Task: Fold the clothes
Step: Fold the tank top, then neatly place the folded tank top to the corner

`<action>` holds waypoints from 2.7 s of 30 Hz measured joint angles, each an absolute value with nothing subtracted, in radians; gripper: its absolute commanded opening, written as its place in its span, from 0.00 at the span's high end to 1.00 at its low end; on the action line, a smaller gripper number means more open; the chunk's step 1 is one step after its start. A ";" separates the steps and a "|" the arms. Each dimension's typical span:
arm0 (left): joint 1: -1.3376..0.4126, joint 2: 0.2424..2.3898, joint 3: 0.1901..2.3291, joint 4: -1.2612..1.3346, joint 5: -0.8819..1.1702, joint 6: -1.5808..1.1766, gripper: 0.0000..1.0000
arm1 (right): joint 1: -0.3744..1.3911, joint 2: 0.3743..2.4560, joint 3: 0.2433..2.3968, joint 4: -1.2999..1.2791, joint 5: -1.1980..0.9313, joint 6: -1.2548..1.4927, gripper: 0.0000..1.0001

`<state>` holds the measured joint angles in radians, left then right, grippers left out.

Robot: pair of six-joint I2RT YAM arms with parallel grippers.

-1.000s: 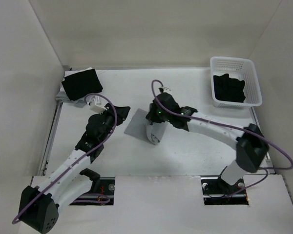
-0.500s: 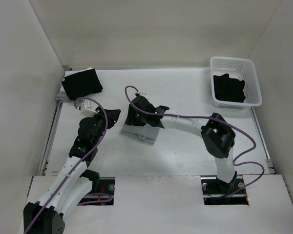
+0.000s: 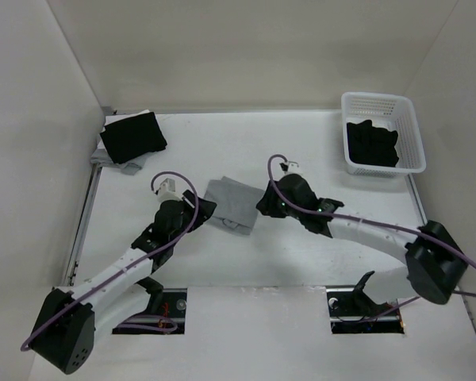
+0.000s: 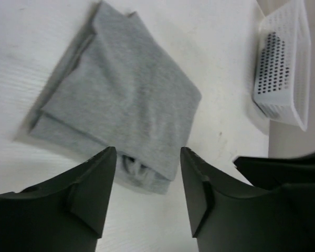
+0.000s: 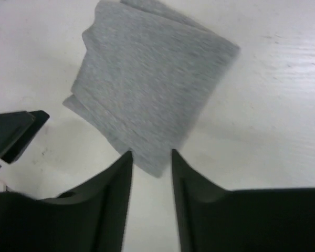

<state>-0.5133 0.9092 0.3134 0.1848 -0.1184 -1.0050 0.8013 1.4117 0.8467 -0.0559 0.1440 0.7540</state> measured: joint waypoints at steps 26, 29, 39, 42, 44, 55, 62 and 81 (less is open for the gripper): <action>-0.478 1.488 0.429 0.422 -0.103 -1.147 0.80 | 0.780 1.021 0.657 -0.051 0.161 0.674 0.44; -0.487 1.557 0.476 0.442 -0.115 -1.124 0.93 | 0.786 0.993 0.652 -0.052 0.160 0.675 0.44; -0.460 1.724 0.747 0.426 -0.113 -1.011 1.00 | 0.807 0.908 0.648 -0.051 0.157 0.685 0.44; -0.433 1.739 0.893 0.379 -0.088 -0.961 1.00 | 0.804 0.899 0.640 -0.051 0.157 0.685 0.44; -0.409 1.757 1.015 0.350 -0.066 -0.925 1.00 | 0.798 0.900 0.639 -0.052 0.154 0.685 0.44; -0.010 1.763 1.271 0.281 -0.022 -0.879 0.99 | 0.778 0.920 0.640 -0.052 0.130 0.669 0.43; 0.341 1.766 1.190 0.305 -0.118 -0.960 0.26 | 0.773 0.939 0.640 -0.051 0.111 0.665 0.43; -0.208 1.462 0.871 0.375 -0.406 -0.934 0.00 | 0.793 0.950 0.639 -0.051 0.139 0.669 1.00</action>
